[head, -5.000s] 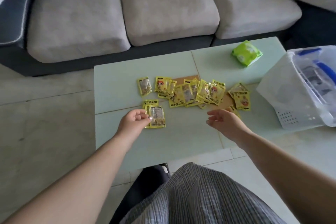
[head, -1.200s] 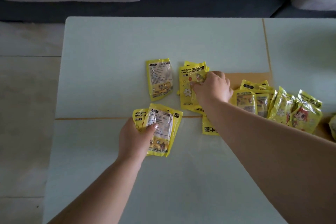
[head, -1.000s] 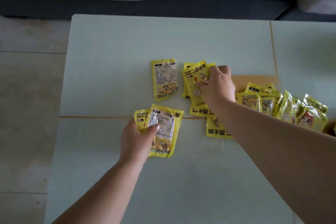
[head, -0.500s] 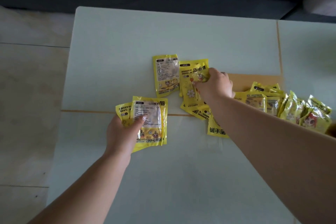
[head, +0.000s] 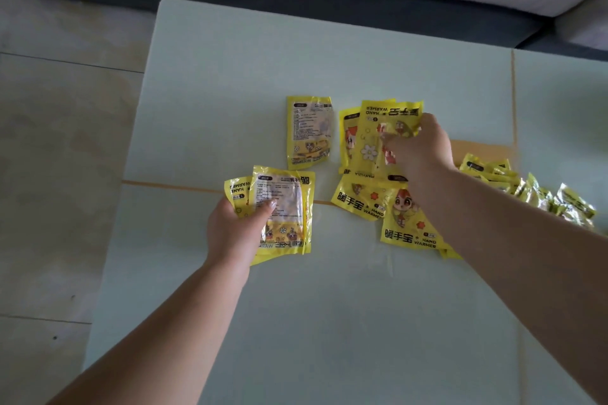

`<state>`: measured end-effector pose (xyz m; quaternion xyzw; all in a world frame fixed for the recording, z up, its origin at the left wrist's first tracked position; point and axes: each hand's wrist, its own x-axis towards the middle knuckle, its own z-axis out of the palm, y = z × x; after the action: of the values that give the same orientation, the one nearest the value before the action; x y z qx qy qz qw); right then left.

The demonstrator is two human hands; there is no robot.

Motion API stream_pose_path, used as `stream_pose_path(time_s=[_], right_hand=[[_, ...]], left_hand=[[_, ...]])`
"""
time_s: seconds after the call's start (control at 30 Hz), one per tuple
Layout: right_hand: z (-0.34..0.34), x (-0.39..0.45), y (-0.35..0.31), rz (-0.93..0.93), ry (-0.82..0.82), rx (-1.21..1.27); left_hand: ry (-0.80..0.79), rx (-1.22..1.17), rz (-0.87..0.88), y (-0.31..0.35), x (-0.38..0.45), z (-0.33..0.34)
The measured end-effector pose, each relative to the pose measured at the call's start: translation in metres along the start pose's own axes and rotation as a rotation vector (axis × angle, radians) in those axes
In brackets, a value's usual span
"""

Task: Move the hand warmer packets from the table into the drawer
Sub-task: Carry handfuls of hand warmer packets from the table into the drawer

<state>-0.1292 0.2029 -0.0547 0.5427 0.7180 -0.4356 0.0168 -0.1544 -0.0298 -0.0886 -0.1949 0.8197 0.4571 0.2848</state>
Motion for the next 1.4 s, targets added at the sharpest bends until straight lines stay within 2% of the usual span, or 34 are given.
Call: stream_pose_path(time_s=[0.1, 0.27, 0.37, 0.53, 0.7, 1.07, 1.27, 1.4], right_hand=[[-0.005, -0.02, -0.008, 0.18, -0.002, 0.352], [0.019, -0.041, -0.028, 0.374, -0.172, 0.782], [0.046, -0.04, -0.035, 0.335, -0.177, 0.622], [0.078, -0.022, -0.03, 0.091, -0.154, 0.047], [0.087, -0.014, -0.025, 0.019, -0.08, -0.122], [0.095, -0.031, -0.029, -0.131, -0.098, -0.267], [0.094, -0.028, -0.028, -0.103, -0.187, -0.043], [0.084, -0.025, -0.023, 0.031, -0.254, 0.124]], left_hand=[[-0.013, -0.018, 0.0, 0.0, 0.001, -0.001], [-0.013, -0.013, -0.002, -0.001, 0.003, 0.0], [-0.023, -0.012, -0.003, -0.001, 0.003, -0.001], [-0.051, -0.015, 0.005, 0.002, 0.004, -0.003], [-0.084, -0.018, -0.01, 0.006, 0.002, -0.006], [-0.044, -0.011, -0.011, 0.003, -0.001, -0.005], [-0.03, -0.003, -0.022, 0.001, 0.001, -0.004], [-0.035, -0.026, -0.021, -0.001, 0.001, -0.006]])
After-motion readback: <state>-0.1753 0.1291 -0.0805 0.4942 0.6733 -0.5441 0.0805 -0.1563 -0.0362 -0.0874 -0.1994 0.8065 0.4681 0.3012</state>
